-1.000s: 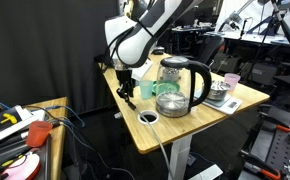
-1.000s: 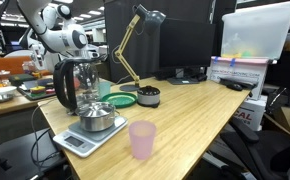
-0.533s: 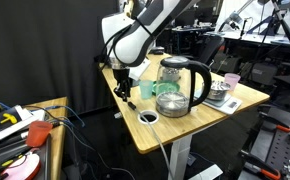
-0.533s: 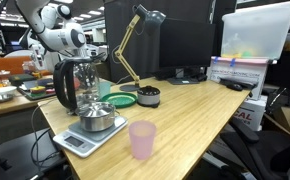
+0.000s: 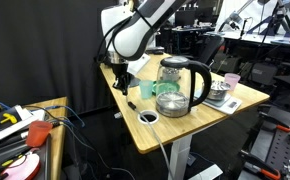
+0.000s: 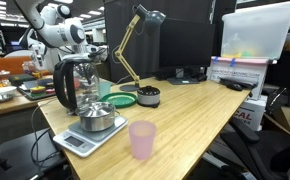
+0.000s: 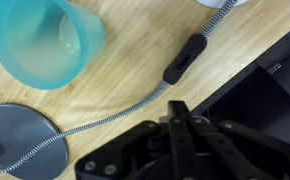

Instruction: Turn on the lamp

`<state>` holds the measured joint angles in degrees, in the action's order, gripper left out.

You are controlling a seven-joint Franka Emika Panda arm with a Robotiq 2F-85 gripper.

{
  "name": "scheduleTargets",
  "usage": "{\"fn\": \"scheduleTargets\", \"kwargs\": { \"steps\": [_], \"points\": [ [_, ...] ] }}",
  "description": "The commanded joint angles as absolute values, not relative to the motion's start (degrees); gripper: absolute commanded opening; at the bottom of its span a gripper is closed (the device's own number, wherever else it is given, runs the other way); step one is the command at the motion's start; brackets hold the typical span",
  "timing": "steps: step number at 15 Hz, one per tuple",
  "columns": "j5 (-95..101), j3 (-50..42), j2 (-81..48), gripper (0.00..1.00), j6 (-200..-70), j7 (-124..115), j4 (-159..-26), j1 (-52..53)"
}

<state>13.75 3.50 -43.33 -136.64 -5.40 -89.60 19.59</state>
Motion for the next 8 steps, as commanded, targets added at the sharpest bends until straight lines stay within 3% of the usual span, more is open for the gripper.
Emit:
{"fn": "scheduleTargets", "kwargs": {
  "steps": [1, 8],
  "points": [
    [13.5, 3.3, -41.8, 0.00, -136.3, -6.6, -91.9, 19.6],
    [13.8, 3.5, -42.2, 0.00, -134.9, -6.6, -93.4, 20.0]
  ]
}}
